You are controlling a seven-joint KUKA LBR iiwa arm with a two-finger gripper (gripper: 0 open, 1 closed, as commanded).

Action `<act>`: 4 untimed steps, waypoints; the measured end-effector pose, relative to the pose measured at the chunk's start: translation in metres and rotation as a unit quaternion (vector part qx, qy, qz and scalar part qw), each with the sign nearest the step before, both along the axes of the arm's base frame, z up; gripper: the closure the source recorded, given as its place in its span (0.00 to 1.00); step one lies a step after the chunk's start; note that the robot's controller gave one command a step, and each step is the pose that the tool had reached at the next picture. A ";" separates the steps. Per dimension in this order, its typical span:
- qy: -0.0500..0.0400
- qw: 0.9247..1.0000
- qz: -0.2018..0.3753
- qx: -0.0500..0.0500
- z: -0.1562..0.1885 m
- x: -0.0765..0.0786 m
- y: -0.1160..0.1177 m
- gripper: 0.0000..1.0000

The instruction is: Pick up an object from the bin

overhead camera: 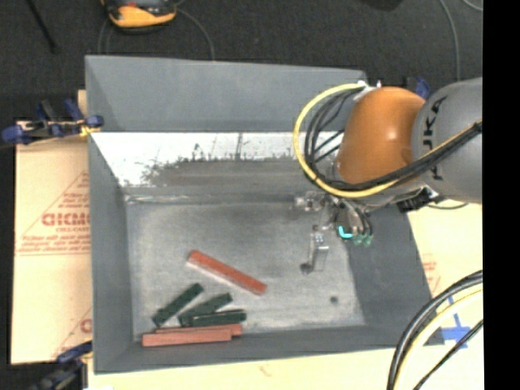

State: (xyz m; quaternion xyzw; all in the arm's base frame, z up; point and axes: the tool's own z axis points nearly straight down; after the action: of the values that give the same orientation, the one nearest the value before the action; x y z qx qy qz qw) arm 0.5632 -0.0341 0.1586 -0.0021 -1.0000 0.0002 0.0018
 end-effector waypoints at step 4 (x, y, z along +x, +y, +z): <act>-0.004 0.999 0.047 0.000 -0.030 -0.035 0.059 0.00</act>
Offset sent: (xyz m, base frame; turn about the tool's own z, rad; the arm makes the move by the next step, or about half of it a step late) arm 0.0643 0.0152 -0.0886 0.0361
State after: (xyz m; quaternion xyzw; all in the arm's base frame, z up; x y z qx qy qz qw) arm 0.5281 0.0249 0.1285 0.0450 -0.9990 0.0002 -0.0024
